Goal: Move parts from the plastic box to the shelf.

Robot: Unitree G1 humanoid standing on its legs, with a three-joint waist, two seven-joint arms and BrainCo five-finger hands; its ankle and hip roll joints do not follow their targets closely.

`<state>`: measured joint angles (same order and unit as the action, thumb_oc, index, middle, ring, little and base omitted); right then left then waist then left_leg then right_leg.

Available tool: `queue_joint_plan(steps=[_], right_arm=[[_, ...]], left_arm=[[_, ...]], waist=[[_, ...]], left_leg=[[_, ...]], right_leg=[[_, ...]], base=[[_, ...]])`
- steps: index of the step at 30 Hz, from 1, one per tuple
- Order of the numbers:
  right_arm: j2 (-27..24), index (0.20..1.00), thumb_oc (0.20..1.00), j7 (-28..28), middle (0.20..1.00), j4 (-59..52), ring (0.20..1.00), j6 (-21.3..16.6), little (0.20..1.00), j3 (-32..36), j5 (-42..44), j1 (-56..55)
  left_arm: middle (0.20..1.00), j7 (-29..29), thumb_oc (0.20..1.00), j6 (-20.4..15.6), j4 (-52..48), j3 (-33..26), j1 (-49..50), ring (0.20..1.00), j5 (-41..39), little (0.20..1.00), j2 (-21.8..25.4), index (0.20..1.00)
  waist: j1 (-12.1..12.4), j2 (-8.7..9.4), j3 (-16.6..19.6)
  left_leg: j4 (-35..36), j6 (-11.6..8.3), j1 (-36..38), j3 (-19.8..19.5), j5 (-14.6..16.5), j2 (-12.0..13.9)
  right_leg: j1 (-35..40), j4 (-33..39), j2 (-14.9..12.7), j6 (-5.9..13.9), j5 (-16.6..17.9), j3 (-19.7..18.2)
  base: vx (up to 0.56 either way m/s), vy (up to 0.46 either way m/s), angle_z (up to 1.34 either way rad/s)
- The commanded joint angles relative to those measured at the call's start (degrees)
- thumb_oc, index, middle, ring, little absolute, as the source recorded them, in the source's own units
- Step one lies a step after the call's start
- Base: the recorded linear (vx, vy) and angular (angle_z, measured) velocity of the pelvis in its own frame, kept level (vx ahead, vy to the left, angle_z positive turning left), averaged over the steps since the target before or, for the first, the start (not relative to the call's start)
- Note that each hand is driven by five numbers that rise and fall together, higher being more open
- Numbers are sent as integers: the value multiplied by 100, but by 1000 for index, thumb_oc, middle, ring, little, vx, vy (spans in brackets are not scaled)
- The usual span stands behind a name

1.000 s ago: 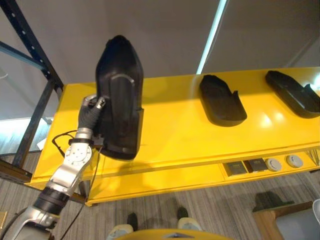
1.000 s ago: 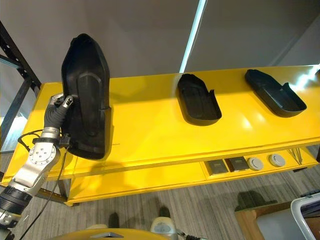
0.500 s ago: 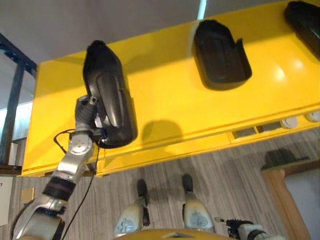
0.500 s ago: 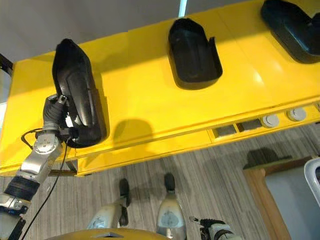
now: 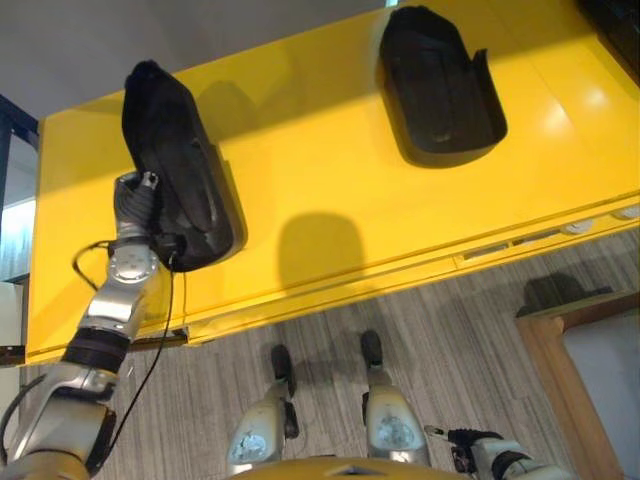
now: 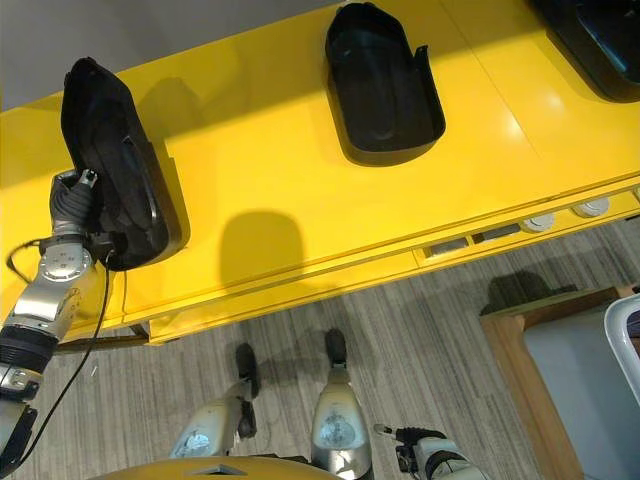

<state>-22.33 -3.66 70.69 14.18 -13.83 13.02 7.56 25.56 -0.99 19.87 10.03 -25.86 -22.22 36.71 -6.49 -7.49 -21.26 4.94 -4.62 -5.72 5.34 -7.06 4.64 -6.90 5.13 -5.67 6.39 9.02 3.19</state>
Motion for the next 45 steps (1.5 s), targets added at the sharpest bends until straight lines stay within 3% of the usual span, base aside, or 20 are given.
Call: queue_joint_plan(steps=[1, 4, 5, 6, 7, 10, 14, 26, 35, 36, 37, 39, 41, 45], right_arm=[[-116, 1000, 1000, 135, 1000, 140, 1000, 139, 1000, -108, -303, -24], [-153, 1000, 1000, 156, 1000, 165, 1000, 138, 1000, -76, -326, -35], [-168, 1000, 1000, 168, 1000, 176, 1000, 137, 1000, -61, -322, -43], [-171, 1000, 1000, 169, 1000, 174, 1000, 141, 1000, -56, -318, -55], [-178, 1000, 1000, 175, 1000, 178, 1000, 141, 1000, -48, -322, -59], [-179, 1000, 1000, 151, 1000, 169, 1000, 165, 1000, -15, -350, -86], [-158, 1000, 1000, 119, 1000, 183, 1000, 184, 1000, 9, -287, -129], [61, 1000, 1000, 104, 1000, 240, 1000, 248, 1000, -81, -252, -284], [168, 1000, 1000, 158, 1000, 395, 1000, 222, 1000, -128, -335, -416], [185, 1000, 1000, 175, 1000, 418, 1000, 205, 1000, -149, -314, -422], [214, 1000, 1000, 198, 1000, 462, 1000, 192, 1000, -165, -267, -403], [241, 1000, 1000, 253, 1000, 498, 1000, 202, 1000, -164, -222, -361], [309, 1000, 1000, 270, 1000, 527, 1000, 227, 1000, -138, -206, -311], [440, 1000, 1000, 266, 1000, 513, 1000, 326, 1000, -128, -202, -226]], left_arm=[[200, -263, 200, 239, 405, 18, -194, 200, 380, 200, 156, 200], [200, -444, 200, 411, 432, 63, -156, 200, 362, 200, 181, 200], [514, -556, 514, 472, 440, 78, -156, 514, 387, 514, 200, 514], [884, -597, 884, 505, 431, 85, -150, 884, 384, 884, 210, 884], [1000, -625, 1000, 504, 441, 94, -148, 1000, 369, 1000, 221, 1000], [1000, -633, 1000, 744, 414, 121, -102, 1000, 143, 1000, 209, 1000], [1000, -448, 1000, 770, 496, 122, -29, 1000, -53, 1000, 68, 1000], [1000, 175, 1000, 1089, 775, 271, -228, 1000, 468, 1000, -274, 1000], [1000, 852, 1000, 823, 1064, 455, -734, 1000, 921, 1000, -105, 1000], [1000, 975, 1000, 723, 1019, 464, -848, 1000, 983, 1000, 4, 1000], [1000, 1126, 1000, 360, 944, 475, -969, 1000, 1086, 1000, 105, 1000], [1000, 1257, 1000, 122, 619, 440, -1077, 1000, 1108, 1000, 254, 1000], [1000, 981, 1000, -114, -137, 273, -991, 1000, 1024, 1000, 356, 1000], [1000, 491, 1000, -257, -1565, -98, -208, 1000, 845, 1000, 91, 1000]], waist=[[-71, 164, 28], [-82, 130, 24], [-83, 116, 31], [-81, 111, 38], [-82, 107, 43], [-75, 84, 78], [-73, 81, 139], [-88, 248, 643], [-111, 304, 1038], [-96, 310, 1086], [-73, 318, 1131], [-16, 331, 1188], [103, 350, 1254], [361, 410, 1322]], left_leg=[[6, -79, 30, 135, 180, 22], [6, -92, 71, 146, 173, 36], [6, -100, 89, 153, 173, 45], [6, -101, 100, 154, 172, 46], [6, -101, 109, 158, 173, 46], [6, -110, 149, 164, 172, 54], [6, -115, 208, 164, 176, 64], [6, -160, 532, 303, 168, 213], [6, -177, 814, 409, 217, 277], [6, -178, 842, 416, 221, 285], [6, -175, 884, 413, 236, 293], [6, -167, 922, 390, 260, 297], [6, -152, 956, 314, 291, 290], [6, -114, 1017, 119, 381, 255]], right_leg=[[112, -56, -193, -21, -341, -93], [158, -58, -186, -30, -367, -96], [178, -58, -189, -28, -378, -90], [194, -57, -188, -29, -384, -86], [204, -56, -188, -29, -387, -84], [260, -54, -189, -31, -411, -72], [348, -48, -179, -44, -445, -54], [813, -13, -84, -74, -562, -1], [1137, -13, -38, -61, -648, 22], [1178, -13, -38, -61, -659, 46], [1225, -13, -39, -60, -673, 76], [1288, -13, -39, -71, -699, 111], [1352, -13, -39, -90, -722, 170], [1473, -13, -47, -131, -793, 299]], base=[[34, 57, -7], [29, 31, -4], [37, 20, -1], [0, 0, 0], [0, 0, 0], [12, 5, -3], [4, -3, 1], [40, -39, 0], [30, -14, -3], [-38, -37, -5], [-56, -55, -1], [-48, -49, 4], [-48, -49, 3], [-43, -29, 17]])
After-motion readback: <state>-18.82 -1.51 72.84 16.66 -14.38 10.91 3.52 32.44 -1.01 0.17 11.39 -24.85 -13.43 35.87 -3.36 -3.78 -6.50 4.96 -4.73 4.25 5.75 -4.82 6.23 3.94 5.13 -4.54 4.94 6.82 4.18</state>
